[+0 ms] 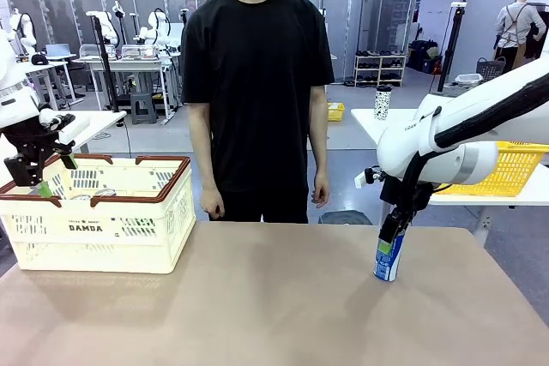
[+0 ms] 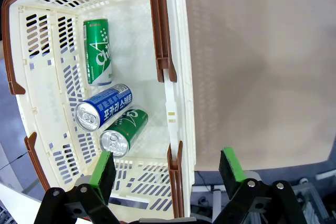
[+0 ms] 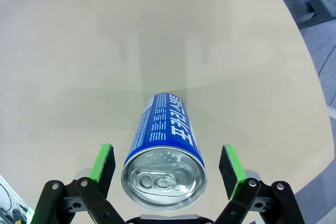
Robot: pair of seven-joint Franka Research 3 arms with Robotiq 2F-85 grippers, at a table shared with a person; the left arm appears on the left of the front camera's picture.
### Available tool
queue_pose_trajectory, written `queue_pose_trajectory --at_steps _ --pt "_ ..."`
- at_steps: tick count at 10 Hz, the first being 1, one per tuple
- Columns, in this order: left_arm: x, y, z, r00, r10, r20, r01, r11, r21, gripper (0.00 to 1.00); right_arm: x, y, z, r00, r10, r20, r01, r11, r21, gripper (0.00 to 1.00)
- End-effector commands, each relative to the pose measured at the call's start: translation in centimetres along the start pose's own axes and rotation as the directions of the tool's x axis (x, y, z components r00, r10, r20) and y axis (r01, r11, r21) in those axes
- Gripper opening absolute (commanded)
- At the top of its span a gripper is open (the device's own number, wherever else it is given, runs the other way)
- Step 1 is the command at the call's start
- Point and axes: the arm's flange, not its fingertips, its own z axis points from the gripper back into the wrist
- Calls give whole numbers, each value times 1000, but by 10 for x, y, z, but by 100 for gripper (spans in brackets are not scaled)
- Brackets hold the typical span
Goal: Place the drinks into the Shopping basket.
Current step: Pick up one drink and place it into the Shopping basket.
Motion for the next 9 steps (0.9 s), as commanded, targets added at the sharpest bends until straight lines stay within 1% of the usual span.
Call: queue_pose_trajectory --at_steps 1,2,3,4,5,6,7,8,9 --pt "0 1 1 1000 15 -6 -15 1000 4 100 1 -7 0 998 50 23 -50 999 5 96" --pt "0 1 1 1000 15 -6 -15 1000 4 100 1 -7 0 998 69 9 -69 998 -6 86" --pt "0 1 1 1000 15 -6 -15 1000 4 100 2 -8 -1 997 76 16 -76 997 -12 81" --pt "0 1 1 1000 15 -6 -15 1000 4 100 3 -9 -2 997 81 19 -81 997 -17 70" --pt "0 1 1 1000 15 -6 -15 1000 4 100 3 -9 -3 996 85 16 -84 996 -16 66" --pt "0 1 1 1000 15 -6 -15 1000 4 100 4 -9 -3 995 96 22 -96 995 -12 54" --pt "0 1 1 1000 15 -6 -15 1000 4 100 4 -10 -3 995 99 21 -99 995 -9 50" --pt "0 1 1 1000 15 -6 -15 1000 4 100 3 -10 -3 995 100 19 -100 995 -4 38" --pt "0 1 1 1000 15 -6 -15 1000 4 100 3 -11 -4 995 100 21 -100 995 -3 33"
